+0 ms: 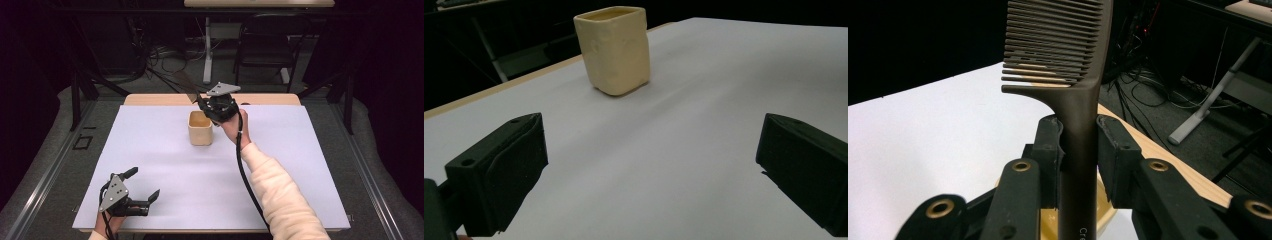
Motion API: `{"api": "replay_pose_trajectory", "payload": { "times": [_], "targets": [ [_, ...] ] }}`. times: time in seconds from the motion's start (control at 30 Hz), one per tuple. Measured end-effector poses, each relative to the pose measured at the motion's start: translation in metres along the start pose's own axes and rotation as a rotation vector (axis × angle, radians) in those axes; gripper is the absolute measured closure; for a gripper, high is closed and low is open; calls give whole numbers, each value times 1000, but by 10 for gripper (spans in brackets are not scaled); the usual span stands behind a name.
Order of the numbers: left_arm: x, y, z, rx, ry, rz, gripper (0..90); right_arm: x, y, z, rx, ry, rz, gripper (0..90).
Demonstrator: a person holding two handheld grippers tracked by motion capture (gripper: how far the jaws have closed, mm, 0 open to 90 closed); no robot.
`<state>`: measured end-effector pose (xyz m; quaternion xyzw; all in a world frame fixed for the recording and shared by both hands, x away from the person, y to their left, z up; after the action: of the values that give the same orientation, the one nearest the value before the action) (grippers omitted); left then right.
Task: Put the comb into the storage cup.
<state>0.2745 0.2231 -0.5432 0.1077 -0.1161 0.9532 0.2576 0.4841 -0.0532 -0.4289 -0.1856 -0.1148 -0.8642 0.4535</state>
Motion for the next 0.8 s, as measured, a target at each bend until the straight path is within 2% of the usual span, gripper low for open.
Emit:
{"api": "replay_pose_trajectory", "payload": {
  "times": [0.17,0.8],
  "targets": [
    [0,0,0,-3,-1,-3,2,-1,-1,2,12,15,3,724],
    [0,0,0,-2,0,-1,2,-10,3,8,5,52,-10,724]
  ]
}}
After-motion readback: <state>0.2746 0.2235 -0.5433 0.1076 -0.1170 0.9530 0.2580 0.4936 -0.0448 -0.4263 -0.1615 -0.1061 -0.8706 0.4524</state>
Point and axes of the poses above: each handheld gripper's, and its own axes: x roughly backward along the jaws, z roughly out of its top, y roughly to its right, the point moved 3 cm from there along -x, roughly forward along the jaws, and after that the axes turned 12 degrees about z, right-handed, at the moved point
